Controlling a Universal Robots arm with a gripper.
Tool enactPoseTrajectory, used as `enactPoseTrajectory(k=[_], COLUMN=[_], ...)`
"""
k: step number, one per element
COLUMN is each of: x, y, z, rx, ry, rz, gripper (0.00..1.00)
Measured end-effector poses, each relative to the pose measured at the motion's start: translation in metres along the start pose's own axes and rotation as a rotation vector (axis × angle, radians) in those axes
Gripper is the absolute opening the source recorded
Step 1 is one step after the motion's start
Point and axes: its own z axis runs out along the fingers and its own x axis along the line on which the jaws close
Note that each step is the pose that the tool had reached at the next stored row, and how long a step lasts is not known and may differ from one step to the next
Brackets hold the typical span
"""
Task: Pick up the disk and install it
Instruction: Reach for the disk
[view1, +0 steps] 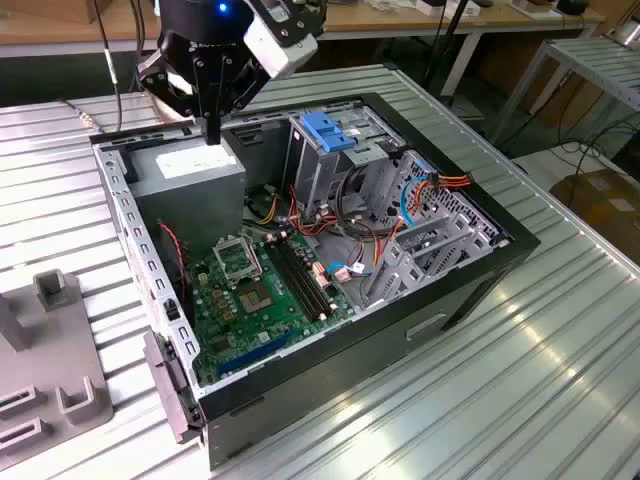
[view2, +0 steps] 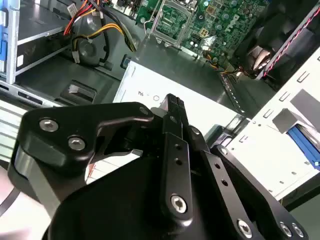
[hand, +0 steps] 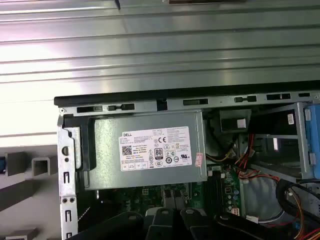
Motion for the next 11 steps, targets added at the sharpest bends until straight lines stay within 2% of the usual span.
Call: enactPoseTrajectory(k=[1, 3, 11], x=[0.0101, 0.0149, 0.0256], y=[-0.0008, -0.0011, -0.0019], z=[-0.0003, -0.0004, -0.0007], rx=[0.0001, 0.0000, 0.0000], ry=[0.0000, -0.0001, 0.0000], rz=[0.000, 0.000, 0.000], gripper=[0.10, 0.10, 0.10])
